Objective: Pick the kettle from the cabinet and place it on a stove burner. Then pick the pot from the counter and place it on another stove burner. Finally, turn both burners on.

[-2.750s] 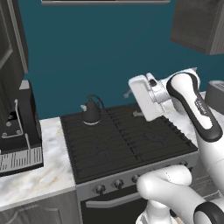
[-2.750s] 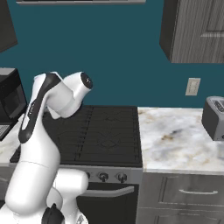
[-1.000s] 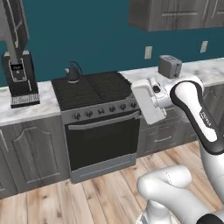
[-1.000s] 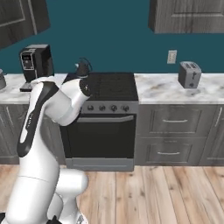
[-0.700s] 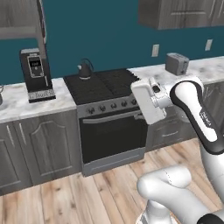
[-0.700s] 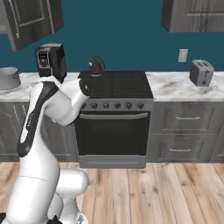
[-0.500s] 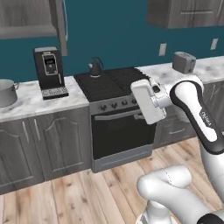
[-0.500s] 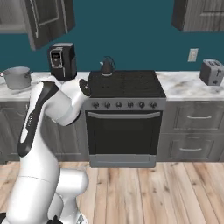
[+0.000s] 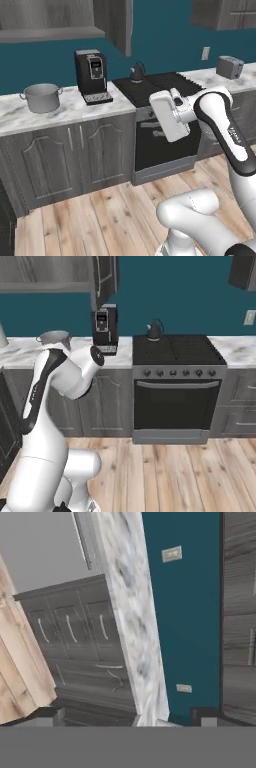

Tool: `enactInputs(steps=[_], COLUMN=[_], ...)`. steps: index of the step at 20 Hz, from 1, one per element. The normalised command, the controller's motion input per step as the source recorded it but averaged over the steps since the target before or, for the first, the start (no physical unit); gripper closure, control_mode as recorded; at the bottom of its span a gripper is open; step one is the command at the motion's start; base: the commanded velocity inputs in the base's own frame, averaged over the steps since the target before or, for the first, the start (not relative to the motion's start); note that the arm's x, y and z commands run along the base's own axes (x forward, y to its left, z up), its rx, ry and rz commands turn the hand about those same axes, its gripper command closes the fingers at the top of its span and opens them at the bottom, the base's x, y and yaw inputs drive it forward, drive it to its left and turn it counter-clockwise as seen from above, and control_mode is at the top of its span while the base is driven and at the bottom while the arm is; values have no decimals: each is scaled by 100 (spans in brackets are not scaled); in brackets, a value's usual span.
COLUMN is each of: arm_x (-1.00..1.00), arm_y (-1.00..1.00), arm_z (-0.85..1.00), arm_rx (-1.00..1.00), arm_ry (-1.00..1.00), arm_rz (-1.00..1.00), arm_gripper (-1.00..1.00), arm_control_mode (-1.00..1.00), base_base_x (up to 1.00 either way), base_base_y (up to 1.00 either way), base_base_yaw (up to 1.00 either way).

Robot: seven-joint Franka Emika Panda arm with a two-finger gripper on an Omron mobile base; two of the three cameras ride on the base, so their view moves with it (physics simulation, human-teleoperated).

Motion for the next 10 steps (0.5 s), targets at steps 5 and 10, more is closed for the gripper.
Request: enactInputs(steps=[5,10], arm_x=[0,0], arm_y=[0,0], arm_z=[0,0], arm_rx=[0,0], arm_ry=[0,0], arm_rz=[0,0], arm_gripper=[-100,-100], arm_control_mode=[100,100], base_base_x=[-48,-25], base_base_y=[69,72], base_base_yaw=[0,-2])
